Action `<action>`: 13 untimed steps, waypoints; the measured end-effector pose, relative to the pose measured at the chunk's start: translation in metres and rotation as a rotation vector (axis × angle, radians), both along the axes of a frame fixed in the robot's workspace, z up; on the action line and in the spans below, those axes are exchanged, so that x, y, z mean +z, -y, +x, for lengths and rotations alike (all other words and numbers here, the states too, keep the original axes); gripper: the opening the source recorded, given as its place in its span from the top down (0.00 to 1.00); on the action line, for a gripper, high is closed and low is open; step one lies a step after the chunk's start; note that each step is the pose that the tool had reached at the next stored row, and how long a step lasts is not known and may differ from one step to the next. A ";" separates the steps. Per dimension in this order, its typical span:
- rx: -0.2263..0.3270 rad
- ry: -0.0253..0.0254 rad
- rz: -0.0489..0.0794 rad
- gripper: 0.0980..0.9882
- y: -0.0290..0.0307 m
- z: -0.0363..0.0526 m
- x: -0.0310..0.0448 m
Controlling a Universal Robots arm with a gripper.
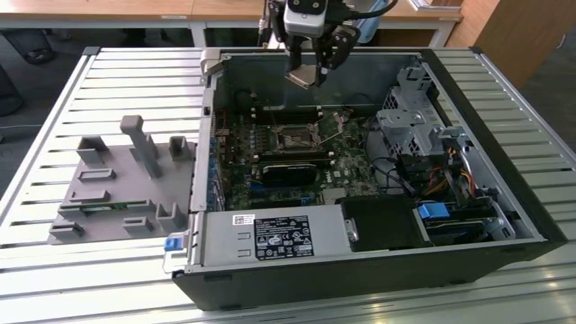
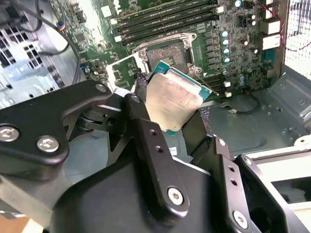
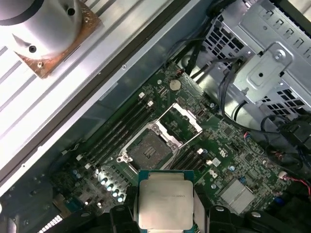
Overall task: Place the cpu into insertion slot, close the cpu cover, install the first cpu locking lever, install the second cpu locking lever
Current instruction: 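Place the cpu into insertion slot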
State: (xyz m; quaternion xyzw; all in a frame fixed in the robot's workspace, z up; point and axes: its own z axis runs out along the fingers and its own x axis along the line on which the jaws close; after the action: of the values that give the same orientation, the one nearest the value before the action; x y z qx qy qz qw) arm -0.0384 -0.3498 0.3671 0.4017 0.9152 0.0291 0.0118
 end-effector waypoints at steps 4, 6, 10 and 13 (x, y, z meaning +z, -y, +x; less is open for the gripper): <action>-0.051 0.0000 -0.004 0.51 0.0000 0.0000 -0.0001; -0.077 0.0000 -0.006 0.51 0.0000 0.0000 -0.0001; -0.129 0.0000 -0.010 0.51 0.0000 0.0000 -0.0002; -0.169 -0.0001 -0.012 0.51 0.0000 0.0000 -0.0003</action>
State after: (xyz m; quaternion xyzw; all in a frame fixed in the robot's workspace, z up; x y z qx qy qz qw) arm -0.0384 -0.3498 0.3668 0.4775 0.8782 0.0226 0.0165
